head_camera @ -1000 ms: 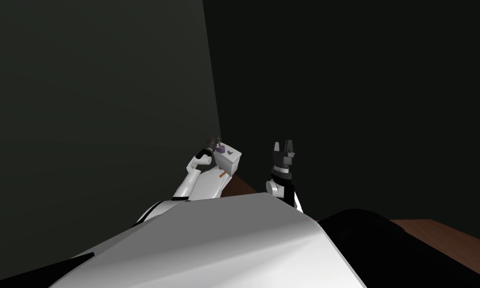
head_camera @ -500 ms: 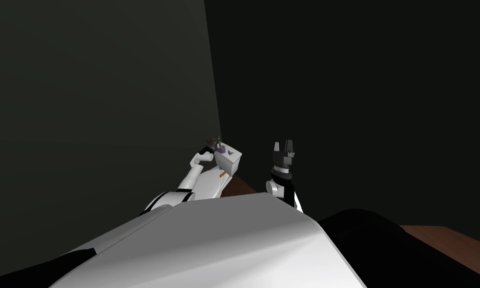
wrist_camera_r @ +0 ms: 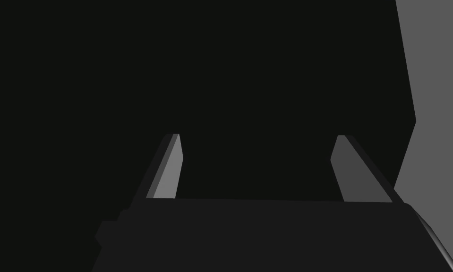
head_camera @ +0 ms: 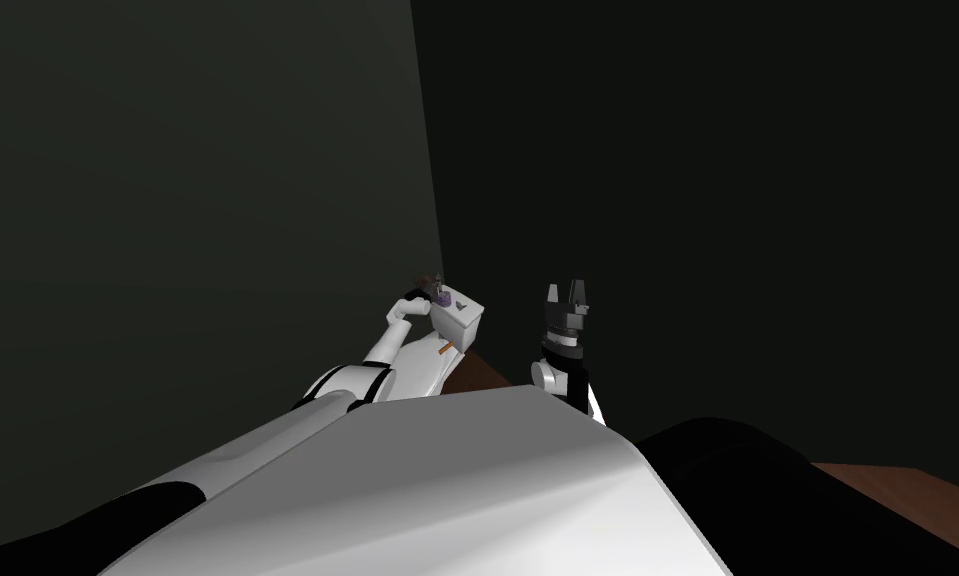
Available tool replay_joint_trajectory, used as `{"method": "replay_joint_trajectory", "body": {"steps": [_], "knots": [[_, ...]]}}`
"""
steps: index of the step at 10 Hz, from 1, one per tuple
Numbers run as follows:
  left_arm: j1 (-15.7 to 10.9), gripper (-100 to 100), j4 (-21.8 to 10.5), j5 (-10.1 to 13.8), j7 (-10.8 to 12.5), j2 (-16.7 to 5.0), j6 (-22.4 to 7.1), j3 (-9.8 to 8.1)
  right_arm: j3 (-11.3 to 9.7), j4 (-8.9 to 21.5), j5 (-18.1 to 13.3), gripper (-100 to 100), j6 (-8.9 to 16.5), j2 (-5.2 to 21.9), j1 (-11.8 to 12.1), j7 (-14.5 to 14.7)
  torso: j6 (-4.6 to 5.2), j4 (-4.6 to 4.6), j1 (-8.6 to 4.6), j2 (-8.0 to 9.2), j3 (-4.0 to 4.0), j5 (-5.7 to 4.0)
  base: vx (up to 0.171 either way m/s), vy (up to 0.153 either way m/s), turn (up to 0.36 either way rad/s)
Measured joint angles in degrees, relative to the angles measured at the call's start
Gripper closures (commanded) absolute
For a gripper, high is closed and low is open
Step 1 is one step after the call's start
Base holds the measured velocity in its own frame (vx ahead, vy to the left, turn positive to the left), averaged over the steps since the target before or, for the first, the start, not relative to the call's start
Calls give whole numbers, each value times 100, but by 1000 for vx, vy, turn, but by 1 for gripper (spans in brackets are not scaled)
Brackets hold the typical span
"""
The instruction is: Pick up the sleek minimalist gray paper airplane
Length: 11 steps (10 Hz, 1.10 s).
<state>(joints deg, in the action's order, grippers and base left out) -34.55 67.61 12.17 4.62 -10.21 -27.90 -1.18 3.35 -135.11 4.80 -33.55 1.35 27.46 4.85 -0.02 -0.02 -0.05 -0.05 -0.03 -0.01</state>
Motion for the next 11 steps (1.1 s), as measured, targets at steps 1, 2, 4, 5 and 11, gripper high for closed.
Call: {"method": "replay_joint_trajectory", "body": {"steps": [1, 2, 4, 5, 11], "knots": [[-61, -100, -115, 30, -3, -16, -75, 7, 0, 0, 0, 0, 0, 0, 0, 0, -1, 0, 3, 3, 1, 1, 10, -11, 35], [-227, -100, -289, 68, -1, -9, -210, 6, 0, 0, 0, 0, 0, 0, 0, 0, 0, 1, 1, 1, 1, 0, 9, -10, 32], [-573, -100, -711, 152, -1, -5, -466, 7, 0, 0, 0, 0, 0, 0, 0, 0, 0, 1, 2, 2, 1, 0, 5, -6, 17], [-707, -100, -878, 185, -2, -7, -626, 8, 0, 0, 0, 0, 0, 0, 0, 0, -1, 0, 3, 3, 2, 1, 5, -6, 18], [-793, -100, -1008, 176, 8, 7, -748, 5, 0, 0, 0, 0, 0, 0, 0, 0, -1, 2, 7, 8, 5, 2, 1, -1, 3]]}}
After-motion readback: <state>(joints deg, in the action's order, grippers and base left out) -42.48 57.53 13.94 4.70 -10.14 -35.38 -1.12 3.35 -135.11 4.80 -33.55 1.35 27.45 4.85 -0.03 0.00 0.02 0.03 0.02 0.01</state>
